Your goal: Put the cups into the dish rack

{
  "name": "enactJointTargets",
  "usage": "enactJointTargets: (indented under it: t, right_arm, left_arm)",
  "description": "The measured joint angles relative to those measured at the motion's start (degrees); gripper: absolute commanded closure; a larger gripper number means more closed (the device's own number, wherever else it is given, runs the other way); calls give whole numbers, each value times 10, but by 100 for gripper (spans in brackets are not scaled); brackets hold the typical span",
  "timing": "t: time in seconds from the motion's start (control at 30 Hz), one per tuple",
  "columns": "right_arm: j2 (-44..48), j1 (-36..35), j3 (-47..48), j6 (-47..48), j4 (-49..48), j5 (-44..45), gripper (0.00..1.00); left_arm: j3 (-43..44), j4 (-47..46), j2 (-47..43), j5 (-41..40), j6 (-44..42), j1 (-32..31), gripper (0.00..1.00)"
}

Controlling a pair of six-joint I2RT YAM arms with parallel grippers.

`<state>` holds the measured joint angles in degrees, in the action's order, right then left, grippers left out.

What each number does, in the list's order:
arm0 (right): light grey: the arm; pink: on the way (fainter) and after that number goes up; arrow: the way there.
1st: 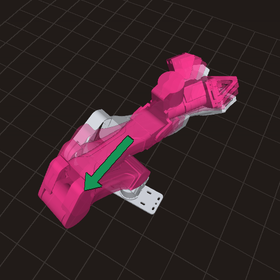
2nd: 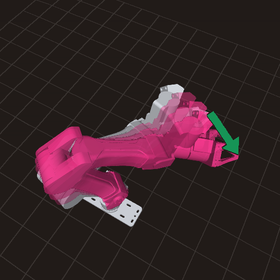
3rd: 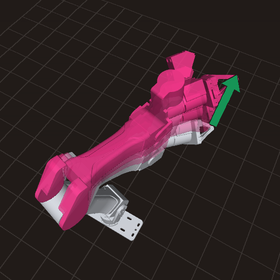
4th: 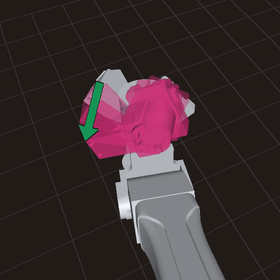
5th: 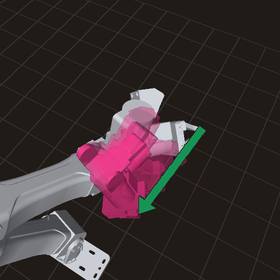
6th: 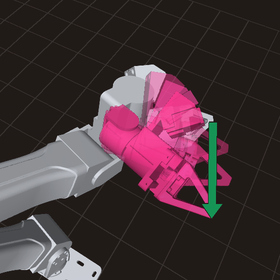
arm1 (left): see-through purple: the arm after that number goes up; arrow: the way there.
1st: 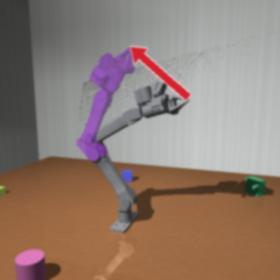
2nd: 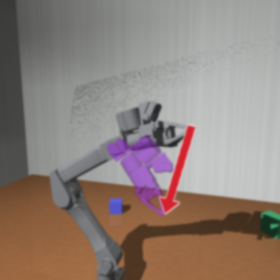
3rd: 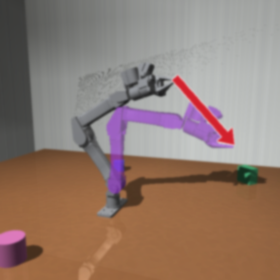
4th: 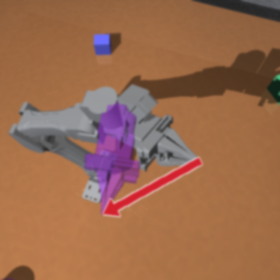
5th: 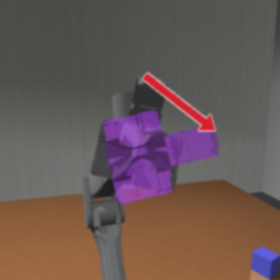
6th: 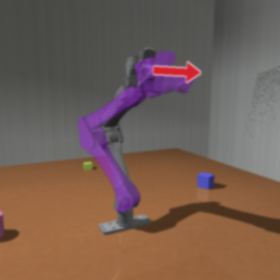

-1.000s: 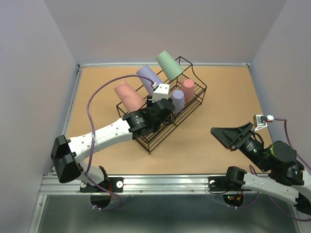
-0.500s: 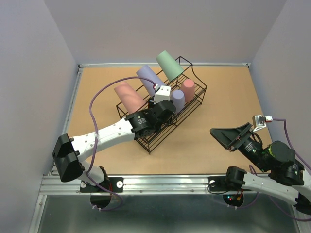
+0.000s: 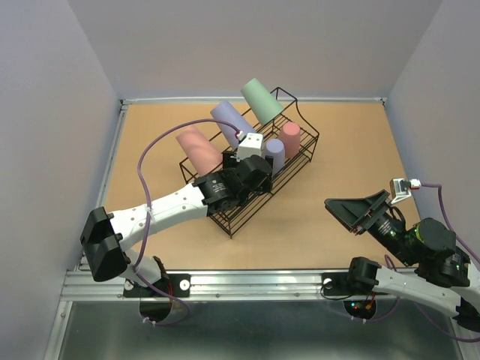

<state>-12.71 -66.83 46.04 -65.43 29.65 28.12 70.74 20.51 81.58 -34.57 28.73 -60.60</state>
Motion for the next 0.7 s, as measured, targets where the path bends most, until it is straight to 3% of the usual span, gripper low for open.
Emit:
enactJointTargets:
  t: [0.37, 0.7]
  right_arm:
    - [0, 0, 0, -2, 0, 0, 28]
    - [-1, 0, 0, -7, 0, -3, 27]
  left_arm:
    - [25, 34, -8, 0, 1, 0, 4]
    - [248, 88, -8, 1, -31, 0, 4]
